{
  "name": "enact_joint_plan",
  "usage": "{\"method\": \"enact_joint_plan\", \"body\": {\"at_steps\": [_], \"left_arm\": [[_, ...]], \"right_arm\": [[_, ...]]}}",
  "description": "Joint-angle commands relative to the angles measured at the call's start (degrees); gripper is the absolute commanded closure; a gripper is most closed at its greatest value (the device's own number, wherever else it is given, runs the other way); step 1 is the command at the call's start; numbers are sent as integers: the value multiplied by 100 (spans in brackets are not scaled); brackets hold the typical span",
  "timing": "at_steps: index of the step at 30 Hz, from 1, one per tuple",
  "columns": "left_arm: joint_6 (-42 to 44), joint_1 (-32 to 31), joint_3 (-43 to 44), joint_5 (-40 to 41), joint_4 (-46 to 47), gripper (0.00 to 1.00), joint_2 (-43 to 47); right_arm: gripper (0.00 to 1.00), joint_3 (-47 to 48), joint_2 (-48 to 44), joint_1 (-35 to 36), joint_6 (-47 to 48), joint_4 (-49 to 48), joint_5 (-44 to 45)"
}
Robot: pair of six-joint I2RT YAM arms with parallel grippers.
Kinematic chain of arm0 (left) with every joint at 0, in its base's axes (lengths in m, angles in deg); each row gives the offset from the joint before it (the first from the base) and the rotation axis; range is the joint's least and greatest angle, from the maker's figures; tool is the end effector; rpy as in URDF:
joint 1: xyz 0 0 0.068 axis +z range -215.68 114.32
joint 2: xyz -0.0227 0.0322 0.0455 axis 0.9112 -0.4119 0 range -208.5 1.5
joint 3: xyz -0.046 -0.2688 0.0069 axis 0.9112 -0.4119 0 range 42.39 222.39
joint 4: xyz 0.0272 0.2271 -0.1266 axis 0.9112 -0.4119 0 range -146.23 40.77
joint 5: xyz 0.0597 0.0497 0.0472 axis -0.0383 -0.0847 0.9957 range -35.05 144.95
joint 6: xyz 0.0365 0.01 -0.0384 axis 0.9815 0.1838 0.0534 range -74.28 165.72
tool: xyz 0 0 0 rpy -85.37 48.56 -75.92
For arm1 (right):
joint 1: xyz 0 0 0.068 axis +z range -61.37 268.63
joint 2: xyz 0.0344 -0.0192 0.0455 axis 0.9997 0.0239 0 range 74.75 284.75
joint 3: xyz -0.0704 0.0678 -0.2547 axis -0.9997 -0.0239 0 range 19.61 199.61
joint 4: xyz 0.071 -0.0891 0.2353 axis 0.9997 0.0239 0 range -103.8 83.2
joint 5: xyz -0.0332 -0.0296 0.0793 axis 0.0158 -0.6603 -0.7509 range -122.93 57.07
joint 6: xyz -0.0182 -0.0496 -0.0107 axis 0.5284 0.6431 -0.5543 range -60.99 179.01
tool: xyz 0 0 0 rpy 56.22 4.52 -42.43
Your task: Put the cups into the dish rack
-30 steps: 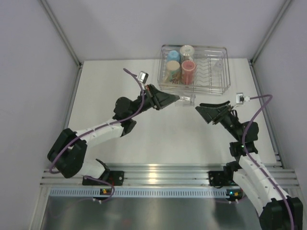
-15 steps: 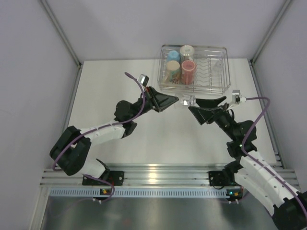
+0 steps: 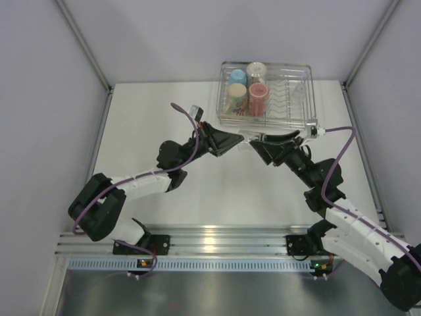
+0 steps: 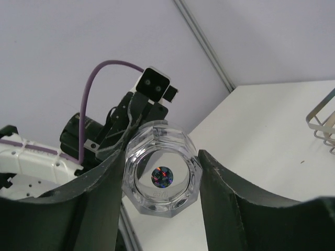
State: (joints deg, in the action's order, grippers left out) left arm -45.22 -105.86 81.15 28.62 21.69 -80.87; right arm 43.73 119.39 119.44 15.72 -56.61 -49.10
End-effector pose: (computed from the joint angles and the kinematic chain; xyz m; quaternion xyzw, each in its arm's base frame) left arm 0.2173 -0.2042 0.2982 -0.0413 0.5410 -0.8061 0.2362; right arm 0.1518 0.1022 0.3104 -0.0561 0.5610 0.5579 0.6090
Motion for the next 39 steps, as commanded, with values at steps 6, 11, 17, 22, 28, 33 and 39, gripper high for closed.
{"method": "enact_joint_plan", "body": {"at_steps": [6, 11, 17, 22, 28, 33, 39], "left_arm": [[-39, -33, -132, -162, 1750, 50, 151], [234, -25, -342, -233, 1733, 35, 326], [287, 37, -633, -355, 1733, 16, 301], [374, 133, -721, -899, 1541, 2, 186], [2593, 151, -169, -1261, -1818, 2, 1080], [5746, 19, 1079, 850, -6989, 2, 2566], [7308, 28, 1512, 2815, -9243, 2, 3051]], "right_arm": [[100, 5, -447, 224, 145, -70, 693], [100, 101, -623, 224, 268, 376, 947], [100, 742, -746, 215, 890, 1905, 1886], [100, 1777, -528, 93, 1612, 3556, 2871], [100, 3051, 676, -302, 2798, 4489, 3356], [100, 3827, 1650, -768, 3467, 4632, 3558], [100, 4838, 2898, -1322, 3547, 5027, 3682]]}}
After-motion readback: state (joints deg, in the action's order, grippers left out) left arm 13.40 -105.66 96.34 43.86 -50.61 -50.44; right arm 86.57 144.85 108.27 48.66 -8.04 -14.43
